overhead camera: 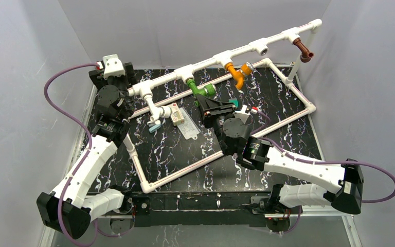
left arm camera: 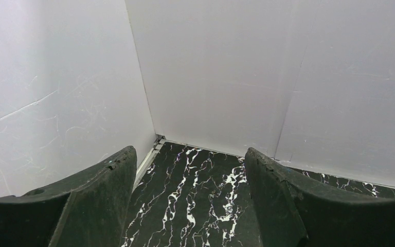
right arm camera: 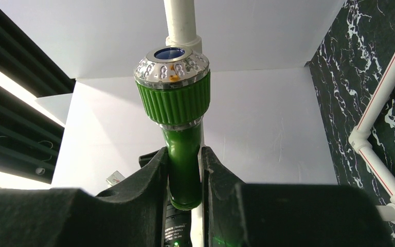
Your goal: Install the water faucets
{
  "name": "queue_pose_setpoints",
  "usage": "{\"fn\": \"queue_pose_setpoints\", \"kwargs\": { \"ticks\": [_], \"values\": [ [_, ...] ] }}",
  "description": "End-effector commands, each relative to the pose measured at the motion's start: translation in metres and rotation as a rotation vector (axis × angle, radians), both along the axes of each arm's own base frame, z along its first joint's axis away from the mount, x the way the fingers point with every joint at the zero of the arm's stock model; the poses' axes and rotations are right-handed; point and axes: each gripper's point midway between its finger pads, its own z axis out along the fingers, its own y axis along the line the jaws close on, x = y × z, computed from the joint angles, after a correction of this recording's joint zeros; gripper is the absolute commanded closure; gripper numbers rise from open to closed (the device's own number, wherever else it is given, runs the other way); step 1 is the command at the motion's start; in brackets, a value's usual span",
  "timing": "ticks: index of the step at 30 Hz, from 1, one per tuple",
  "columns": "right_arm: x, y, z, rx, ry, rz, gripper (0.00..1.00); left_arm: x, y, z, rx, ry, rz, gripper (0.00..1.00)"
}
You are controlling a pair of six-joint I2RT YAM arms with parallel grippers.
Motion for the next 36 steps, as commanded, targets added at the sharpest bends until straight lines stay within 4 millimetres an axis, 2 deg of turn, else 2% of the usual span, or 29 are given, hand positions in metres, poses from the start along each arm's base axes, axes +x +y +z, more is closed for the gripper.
{"fn": "queue_pose_setpoints", "kwargs": {
  "ticks": [1,4,6,9,14,31,36],
  "values": [
    [0.016,-0.014,0.005,0.090,0.025,-0.060,0.99,-0.023,-0.012,-0.182,0.226,0.600,-0.078,0.26],
    [0.016,-0.017,0.005,0.088,0.023,-0.067,0.99,-0.023,-0.012,-0.182,0.227,0.602,-0.078,0.26],
    [0.016,-0.018,0.004,0.080,0.022,-0.072,0.90,-0.022,-0.012,-0.183,0.229,0.606,-0.078,0.26],
    [0.016,-0.020,0.002,0.074,0.017,-0.077,0.86,-0.022,-0.012,-0.183,0.232,0.607,-0.078,0.26],
    [0.016,-0.020,0.002,0.070,0.009,-0.081,0.70,-0.022,-0.012,-0.183,0.234,0.609,-0.079,0.26],
    [0.013,-0.021,0.010,0.084,-0.038,-0.061,0.54,-0.022,-0.013,-0.185,0.235,0.613,-0.083,0.26],
    [0.009,-0.017,0.016,0.067,-0.070,-0.033,0.44,-0.022,-0.013,-0.185,0.235,0.614,-0.084,0.26]
  ]
}}
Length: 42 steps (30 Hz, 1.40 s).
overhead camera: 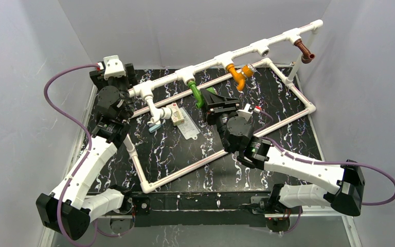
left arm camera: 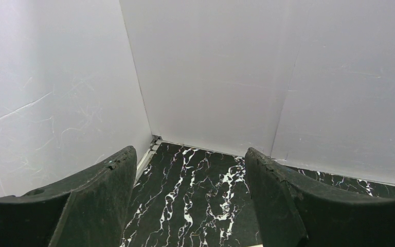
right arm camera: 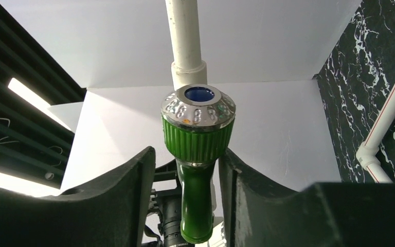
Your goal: Install the water faucets
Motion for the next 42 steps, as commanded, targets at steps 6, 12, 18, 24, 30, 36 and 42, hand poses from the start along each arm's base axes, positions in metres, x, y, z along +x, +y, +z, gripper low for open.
{"fn": "queue_pose_setpoints", "kwargs": {
  "ticks": [6,12,18,24,30,36,42],
  "values": [
    [-0.010,0.001,0.014,-0.038,-0.098,0.054,0.31,-0.021,-0.009,-0.185,0.238,0.610,-0.064,0.26],
    [-0.021,-0.006,0.012,-0.119,-0.161,0.086,0.20,-0.022,-0.009,-0.185,0.240,0.610,-0.064,0.26],
    [-0.047,-0.023,0.030,-0.274,-0.399,0.120,0.13,-0.022,-0.008,-0.185,0.242,0.611,-0.063,0.26],
    [-0.066,-0.042,0.035,-0.563,-0.561,0.137,0.12,-0.021,-0.009,-0.187,0.245,0.620,-0.064,0.26],
    [-0.075,-0.061,0.043,-0.946,-0.765,0.104,0.12,-0.021,-0.009,-0.188,0.246,0.623,-0.063,0.26],
    [-0.074,-0.067,0.042,-1.375,-1.004,0.055,0.12,-0.020,-0.009,-0.191,0.250,0.633,-0.063,0.26],
    [-0.075,-0.064,0.037,-1.783,-1.316,-0.007,0.12,-0.020,-0.009,-0.191,0.252,0.635,-0.064,0.26]
  ]
}}
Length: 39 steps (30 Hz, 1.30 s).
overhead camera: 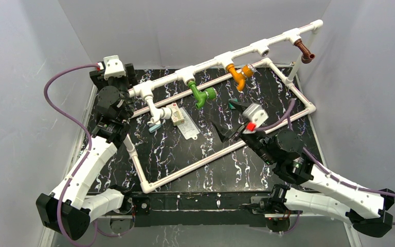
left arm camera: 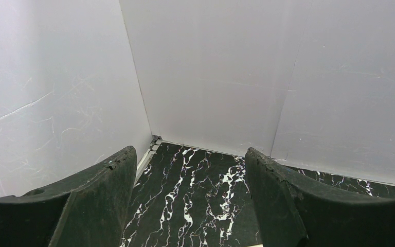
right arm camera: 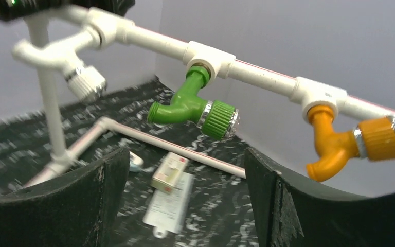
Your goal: Install the water faucets
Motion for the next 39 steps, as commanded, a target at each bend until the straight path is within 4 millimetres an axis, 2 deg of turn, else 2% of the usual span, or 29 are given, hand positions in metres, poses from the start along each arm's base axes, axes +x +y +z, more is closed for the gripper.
{"fn": "queue_pose_setpoints", "kwargs": {
  "ticks": [1,4,7,11,18,25,30,39],
  "values": [
    [0.001,-0.005,0.015,-0.361,-0.375,-0.031,0.11,-0.020,-0.009,-0.192,0.253,0.636,-0.064,0.26],
    [0.009,-0.004,0.011,-0.534,-0.516,-0.080,0.11,-0.019,-0.010,-0.193,0.254,0.640,-0.065,0.26],
    [0.013,-0.004,0.018,-0.634,-0.671,-0.135,0.10,-0.019,-0.010,-0.192,0.254,0.640,-0.064,0.26],
    [0.021,0.006,0.018,-0.781,-0.829,-0.181,0.09,-0.019,-0.010,-0.192,0.254,0.640,-0.068,0.25],
    [0.029,0.029,0.026,-0.847,-0.997,-0.253,0.09,-0.019,-0.011,-0.192,0.249,0.637,-0.072,0.26],
    [0.038,0.048,0.030,-0.872,-1.020,-0.263,0.12,-0.020,-0.011,-0.191,0.248,0.636,-0.076,0.26],
    [0.042,0.056,0.024,-0.877,-1.004,-0.242,0.17,-0.020,-0.011,-0.191,0.247,0.633,-0.076,0.26],
    [0.048,0.064,0.018,-0.862,-0.971,-0.240,0.35,-0.020,-0.011,-0.189,0.245,0.629,-0.077,0.26]
  ]
}}
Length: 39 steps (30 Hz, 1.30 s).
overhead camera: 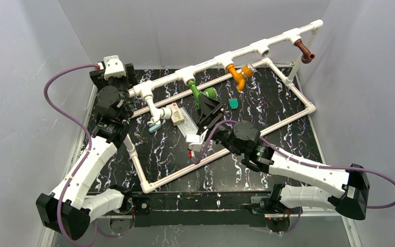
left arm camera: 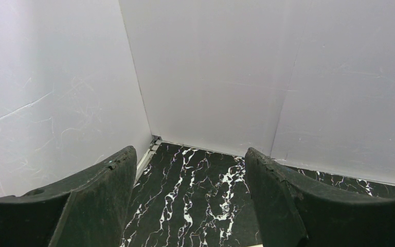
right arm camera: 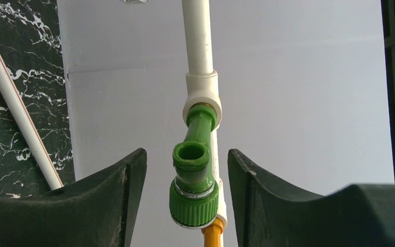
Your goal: Install the water faucets
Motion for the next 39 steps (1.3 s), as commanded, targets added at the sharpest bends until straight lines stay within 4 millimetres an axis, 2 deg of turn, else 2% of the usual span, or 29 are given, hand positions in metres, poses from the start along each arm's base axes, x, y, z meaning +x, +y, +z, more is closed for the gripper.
{"fn": "queue_pose_setpoints", "kwargs": {
  "ticks": [1,7,15,25,29,39],
  "values": [
    [0.000,-0.004,0.043,0.136,-0.044,-0.006,0.37,-0.020,-0.011,-0.189,0.246,0.629,-0.074,0.26],
    [0.004,-0.007,0.048,0.179,-0.043,-0.027,0.53,-0.021,-0.010,-0.188,0.245,0.627,-0.072,0.26],
    [0.007,-0.005,0.047,0.244,0.011,-0.024,0.99,-0.021,-0.011,-0.188,0.245,0.627,-0.074,0.26],
    [0.004,-0.002,0.054,0.514,0.256,0.059,0.99,-0.021,-0.010,-0.187,0.245,0.624,-0.072,0.26],
    [0.003,0.001,0.055,0.673,0.403,0.101,0.99,-0.021,-0.010,-0.188,0.245,0.626,-0.073,0.26],
    [0.005,-0.009,0.061,1.168,0.738,0.187,0.99,-0.021,-0.010,-0.186,0.247,0.624,-0.072,0.25]
  ]
}}
